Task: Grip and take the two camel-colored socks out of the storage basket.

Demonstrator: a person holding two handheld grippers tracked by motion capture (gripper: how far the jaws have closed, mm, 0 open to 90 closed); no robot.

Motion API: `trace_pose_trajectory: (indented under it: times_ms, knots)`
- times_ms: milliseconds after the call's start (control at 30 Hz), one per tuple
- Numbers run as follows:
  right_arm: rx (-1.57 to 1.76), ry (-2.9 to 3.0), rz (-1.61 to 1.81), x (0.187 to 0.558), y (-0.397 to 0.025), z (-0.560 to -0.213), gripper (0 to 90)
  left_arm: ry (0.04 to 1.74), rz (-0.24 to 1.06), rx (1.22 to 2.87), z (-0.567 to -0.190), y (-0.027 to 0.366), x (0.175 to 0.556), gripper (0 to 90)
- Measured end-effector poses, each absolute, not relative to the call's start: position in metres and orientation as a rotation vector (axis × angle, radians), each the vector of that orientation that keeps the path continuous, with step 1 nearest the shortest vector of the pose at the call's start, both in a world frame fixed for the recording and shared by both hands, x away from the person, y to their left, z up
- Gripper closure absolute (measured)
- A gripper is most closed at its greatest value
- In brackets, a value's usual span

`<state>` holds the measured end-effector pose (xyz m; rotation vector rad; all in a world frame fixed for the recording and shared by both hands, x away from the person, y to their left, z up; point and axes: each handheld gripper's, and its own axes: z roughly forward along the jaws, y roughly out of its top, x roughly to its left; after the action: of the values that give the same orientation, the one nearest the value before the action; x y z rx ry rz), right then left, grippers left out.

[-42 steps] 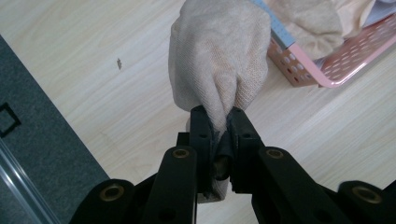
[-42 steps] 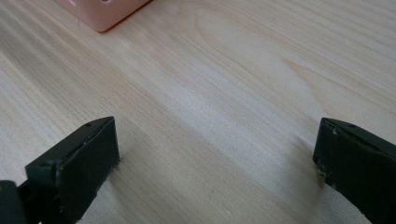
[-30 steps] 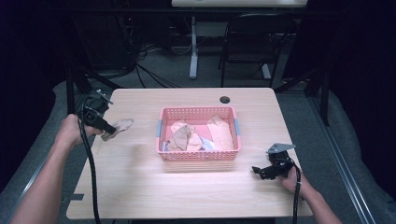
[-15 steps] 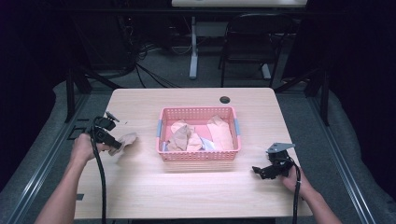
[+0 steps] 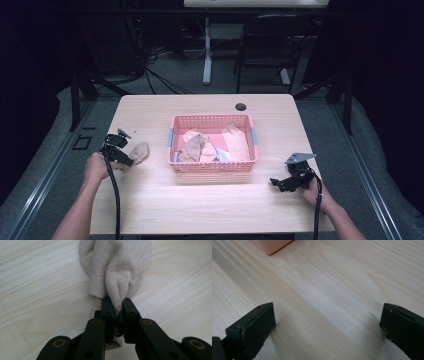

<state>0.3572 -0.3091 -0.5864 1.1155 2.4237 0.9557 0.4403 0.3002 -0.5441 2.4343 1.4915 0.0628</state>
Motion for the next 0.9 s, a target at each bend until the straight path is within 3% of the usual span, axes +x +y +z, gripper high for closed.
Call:
trace_pose_trajectory:
  times_ms: [67, 100, 233, 267, 300, 333, 500, 667, 767, 900]
  knots:
    - [1.116, 2.426, 0.949, 0.357, -0.309, -0.586, 0.0, 1.49, 0.044, 2.433, -0.543, 0.301, 0.441, 80.4]
    - [1.117, 2.423, 0.954, 0.357, -0.309, -0.586, 0.0, 1.492, 0.036, 2.431, -0.542, 0.301, 0.441, 75.5]
    - [1.114, 2.421, 0.956, 0.357, -0.309, -0.587, 0.0, 1.516, 0.077, 2.411, -0.533, 0.303, 0.44, 51.5]
    - [1.114, 2.421, 0.957, 0.357, -0.309, -0.587, 0.0, 1.524, 0.075, 2.399, -0.53, 0.304, 0.439, 39.4]
    - [1.114, 2.421, 0.957, 0.357, -0.309, -0.587, 0.0, 1.521, 0.093, 2.394, -0.527, 0.305, 0.439, 39.4]
    - [1.117, 2.422, 0.955, 0.356, -0.309, -0.586, 0.0, 1.518, 0.1, 2.39, -0.522, 0.306, 0.438, 31.5]
    - [1.12, 2.418, 0.954, 0.356, -0.309, -0.586, 0.0, 1.503, 0.133, 2.344, -0.498, 0.313, 0.433, 18.6]
    - [1.12, 2.417, 0.954, 0.356, -0.309, -0.586, 0.0, 1.487, 0.187, 2.296, -0.469, 0.322, 0.427, 11.6]
    - [1.12, 2.417, 0.954, 0.356, -0.309, -0.586, 0.0, 1.484, 0.218, 2.27, -0.457, 0.325, 0.426, 1.2]
    - [1.121, 2.417, 0.954, 0.356, -0.309, -0.586, 0.0, 1.469, 0.25, 2.229, -0.443, 0.328, 0.423, 0.0]
